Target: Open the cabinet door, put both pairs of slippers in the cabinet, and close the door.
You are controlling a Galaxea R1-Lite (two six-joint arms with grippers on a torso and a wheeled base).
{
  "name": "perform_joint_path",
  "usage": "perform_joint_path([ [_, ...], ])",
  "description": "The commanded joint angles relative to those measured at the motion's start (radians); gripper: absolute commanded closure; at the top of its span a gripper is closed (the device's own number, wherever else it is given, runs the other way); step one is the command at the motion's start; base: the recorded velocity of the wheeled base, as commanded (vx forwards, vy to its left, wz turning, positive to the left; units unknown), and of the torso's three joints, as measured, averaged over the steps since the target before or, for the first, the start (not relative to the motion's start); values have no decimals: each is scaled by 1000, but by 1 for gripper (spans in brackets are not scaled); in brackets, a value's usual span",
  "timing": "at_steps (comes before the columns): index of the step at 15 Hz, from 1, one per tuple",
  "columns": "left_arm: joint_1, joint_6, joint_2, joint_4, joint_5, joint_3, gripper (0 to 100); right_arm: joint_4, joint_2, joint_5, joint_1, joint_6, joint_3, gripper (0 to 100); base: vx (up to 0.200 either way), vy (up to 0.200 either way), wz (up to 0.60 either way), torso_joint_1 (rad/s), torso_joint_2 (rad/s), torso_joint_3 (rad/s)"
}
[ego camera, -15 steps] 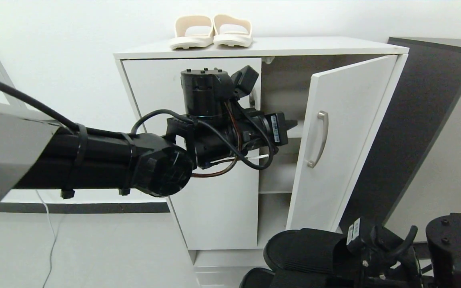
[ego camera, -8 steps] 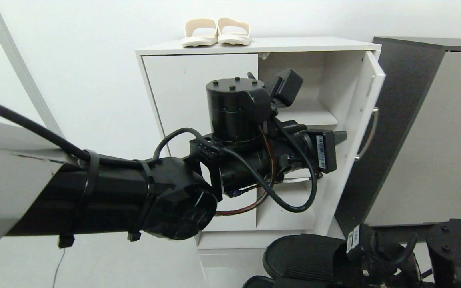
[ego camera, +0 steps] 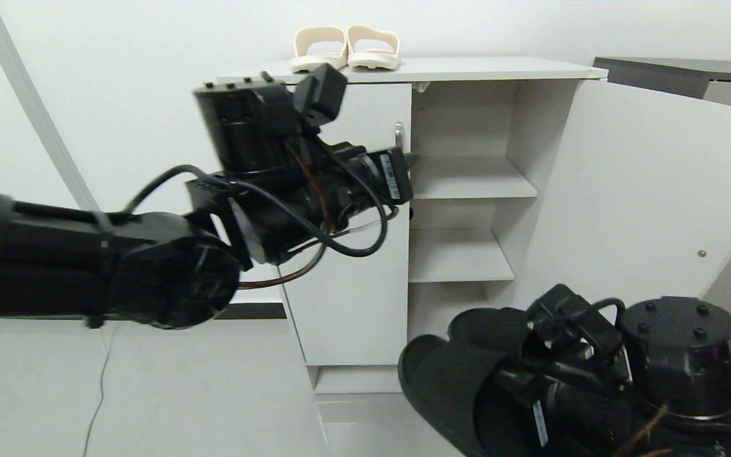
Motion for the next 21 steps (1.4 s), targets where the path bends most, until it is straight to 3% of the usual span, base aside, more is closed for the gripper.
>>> perform_joint_path([
  [1, 46, 86, -319, 8, 179, 251, 100, 0, 122, -110, -17, 51, -110, 100, 0, 0, 0, 0, 0, 0],
  [2, 48, 123, -434, 33, 239, 378, 100, -2, 164, -159, -26, 82, -146, 100, 0, 0, 0, 0, 0, 0],
  [3, 87, 170, -566, 85, 285, 513, 100, -8, 193, -220, -37, 91, -174, 100, 0, 0, 0, 0, 0, 0],
  [4, 135, 193, -628, 117, 290, 564, 100, -14, 205, -246, -46, 93, -183, 100, 0, 0, 0, 0, 0, 0],
  [5, 305, 249, -818, 250, 296, 682, 100, -72, 245, -304, -83, 93, -194, 100, 0, 0, 0, 0, 0, 0],
  [8, 566, 242, -1180, 445, 297, 858, 100, -178, 279, -318, -95, 81, -183, 100, 0, 0, 0, 0, 0, 0],
  [10, 675, 239, -1387, 559, 297, 932, 100, -178, 280, -318, -90, 79, -183, 100, 0, 0, 0, 0, 0, 0],
  [12, 710, 239, -1522, 634, 291, 997, 100, -177, 280, -318, -90, 79, -182, 100, 0, 0, 0, 0, 0, 0],
  [14, 710, 241, -1665, 698, 288, 1085, 100, -178, 280, -318, -89, 79, -177, 100, 0, 0, 0, 0, 0, 0],
  [17, 703, 221, -1706, 651, 304, 1184, 100, -178, 280, -318, -84, 79, -173, 100, 0, 0, 0, 0, 0, 0],
  [18, 676, 223, -1726, 640, 297, 1211, 100, -178, 282, -317, -81, 81, -173, 100, 0, 0, 0, 0, 0, 0],
  [21, 658, 223, -1772, 660, 225, 1211, 100, -181, 297, -309, -81, 82, -171, 100, 0, 0, 0, 0, 0, 0],
])
